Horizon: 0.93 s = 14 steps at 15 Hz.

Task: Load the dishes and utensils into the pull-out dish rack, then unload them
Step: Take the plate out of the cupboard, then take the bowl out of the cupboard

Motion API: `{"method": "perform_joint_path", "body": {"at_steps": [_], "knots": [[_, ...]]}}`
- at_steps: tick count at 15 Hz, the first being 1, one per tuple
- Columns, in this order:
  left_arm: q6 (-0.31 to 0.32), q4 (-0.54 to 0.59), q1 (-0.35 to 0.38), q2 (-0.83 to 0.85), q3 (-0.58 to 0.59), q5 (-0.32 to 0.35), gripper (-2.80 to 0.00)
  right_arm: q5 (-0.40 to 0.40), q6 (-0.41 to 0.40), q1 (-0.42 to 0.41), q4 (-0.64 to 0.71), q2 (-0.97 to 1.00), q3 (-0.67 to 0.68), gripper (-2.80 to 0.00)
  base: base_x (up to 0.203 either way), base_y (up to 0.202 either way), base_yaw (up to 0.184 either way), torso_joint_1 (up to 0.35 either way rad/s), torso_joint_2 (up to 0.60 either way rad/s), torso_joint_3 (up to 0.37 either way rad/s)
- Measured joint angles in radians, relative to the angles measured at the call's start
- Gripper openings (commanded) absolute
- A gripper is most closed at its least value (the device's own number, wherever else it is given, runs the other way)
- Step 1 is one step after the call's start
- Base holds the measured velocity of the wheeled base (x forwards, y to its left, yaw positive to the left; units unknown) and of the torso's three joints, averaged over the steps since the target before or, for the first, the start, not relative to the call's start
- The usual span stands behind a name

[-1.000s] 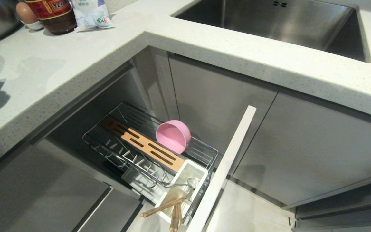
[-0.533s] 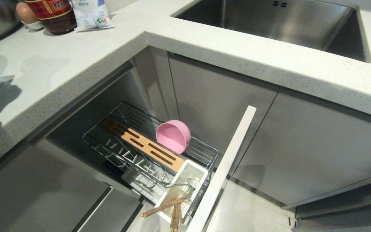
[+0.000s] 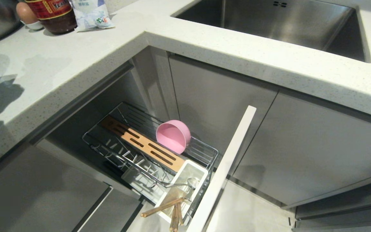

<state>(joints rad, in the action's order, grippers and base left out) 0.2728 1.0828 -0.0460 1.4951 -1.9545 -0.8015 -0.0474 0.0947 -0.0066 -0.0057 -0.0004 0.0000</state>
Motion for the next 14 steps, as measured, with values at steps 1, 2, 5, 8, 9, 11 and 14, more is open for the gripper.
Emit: {"method": "perform_joint_path", "body": {"at_steps": [1,2,5,8,9,11,14], "knots": [[0.000,-0.002,-0.002,-0.002,0.000,0.000,-1.29,0.000,0.000,0.000,0.000,0.000,0.000,-2.80,0.000,0.000,0.000,0.000,0.00,0.000],[0.000,-0.001,-0.003,-0.003,-0.001,0.001,0.00,0.000,0.000,0.000,0.000,0.000,0.000,-2.80,0.000,0.000,0.000,0.000,0.00,0.000],[0.000,0.001,-0.005,-0.007,0.000,0.003,0.00,0.000,0.000,0.000,0.000,0.000,0.000,-2.80,0.000,0.000,0.000,0.000,0.00,0.000],[-0.001,-0.003,-0.005,-0.013,0.000,0.008,0.00,0.000,0.000,0.000,0.000,0.000,0.000,-2.80,0.000,0.000,0.000,0.000,0.00,0.000],[-0.003,-0.004,-0.006,-0.017,0.000,0.011,0.00,0.000,0.000,0.000,0.000,0.000,0.000,-2.80,0.000,0.000,0.000,0.000,0.00,0.000],[-0.008,-0.013,-0.015,-0.028,0.000,0.040,0.00,0.000,0.000,0.000,0.000,0.000,0.000,-2.80,0.000,0.000,0.000,0.000,0.00,0.000],[-0.016,-0.057,-0.020,-0.053,-0.001,0.156,0.00,0.000,0.000,0.000,0.000,0.000,0.000,-2.80,0.000,0.000,0.000,0.000,0.00,0.000]]}}
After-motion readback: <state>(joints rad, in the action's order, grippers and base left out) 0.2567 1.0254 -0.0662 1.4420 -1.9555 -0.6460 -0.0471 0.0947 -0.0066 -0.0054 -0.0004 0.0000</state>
